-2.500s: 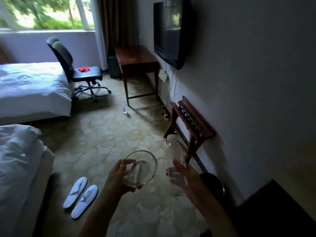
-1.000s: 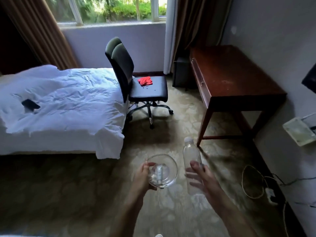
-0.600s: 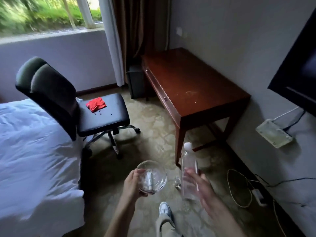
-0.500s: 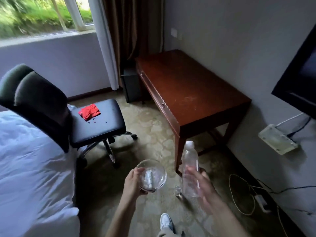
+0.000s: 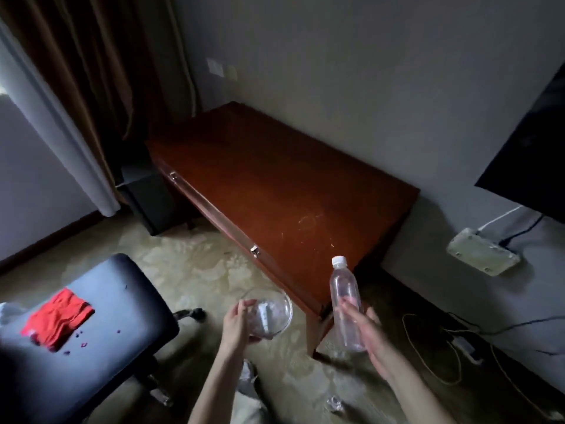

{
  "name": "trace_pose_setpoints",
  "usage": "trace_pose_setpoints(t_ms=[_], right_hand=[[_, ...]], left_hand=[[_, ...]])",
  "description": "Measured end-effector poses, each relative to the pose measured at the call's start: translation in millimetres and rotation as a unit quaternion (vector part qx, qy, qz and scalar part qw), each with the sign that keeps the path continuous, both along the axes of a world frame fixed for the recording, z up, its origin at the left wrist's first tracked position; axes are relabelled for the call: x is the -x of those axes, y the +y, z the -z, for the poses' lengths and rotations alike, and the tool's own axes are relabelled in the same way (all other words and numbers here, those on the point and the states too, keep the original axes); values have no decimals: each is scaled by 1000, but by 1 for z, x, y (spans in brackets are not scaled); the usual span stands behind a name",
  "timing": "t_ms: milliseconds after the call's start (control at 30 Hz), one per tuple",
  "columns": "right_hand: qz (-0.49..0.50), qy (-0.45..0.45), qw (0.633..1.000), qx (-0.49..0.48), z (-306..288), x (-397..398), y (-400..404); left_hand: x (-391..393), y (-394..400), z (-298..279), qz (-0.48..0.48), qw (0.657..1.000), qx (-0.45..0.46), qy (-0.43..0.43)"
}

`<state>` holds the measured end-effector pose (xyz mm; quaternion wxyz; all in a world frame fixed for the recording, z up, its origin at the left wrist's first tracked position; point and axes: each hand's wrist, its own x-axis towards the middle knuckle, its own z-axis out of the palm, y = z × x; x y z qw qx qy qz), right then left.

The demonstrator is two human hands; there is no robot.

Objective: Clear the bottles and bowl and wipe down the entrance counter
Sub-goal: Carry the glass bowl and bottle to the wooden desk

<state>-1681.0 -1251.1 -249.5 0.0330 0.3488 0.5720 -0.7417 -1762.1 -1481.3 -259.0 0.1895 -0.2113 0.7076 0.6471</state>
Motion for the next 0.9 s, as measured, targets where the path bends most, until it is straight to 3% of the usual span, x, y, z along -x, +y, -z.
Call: trace_pose_setpoints(t_ms=[167,367,500,633,767,900], right_hand=[[129,-26,991,-13,-3,63,-24],[183,-23,981,-60,-7,113,-26],[204,-65,974,-69,13,120,-31],[225,-83,967,-88,31,127,-21],[239,-68,960,-129,41,155,-2],[243,-60,954,-163,56,184,9]], left_hand=[[114,-1,5,147,988,33,-16],[218,29,-12,280,958,54,40],[245,54,16,351,934,63,16],[249,70,42,350,933,82,-26],[276,90,65,370,922,117,-7],[300,113,74,376,923,77,8]])
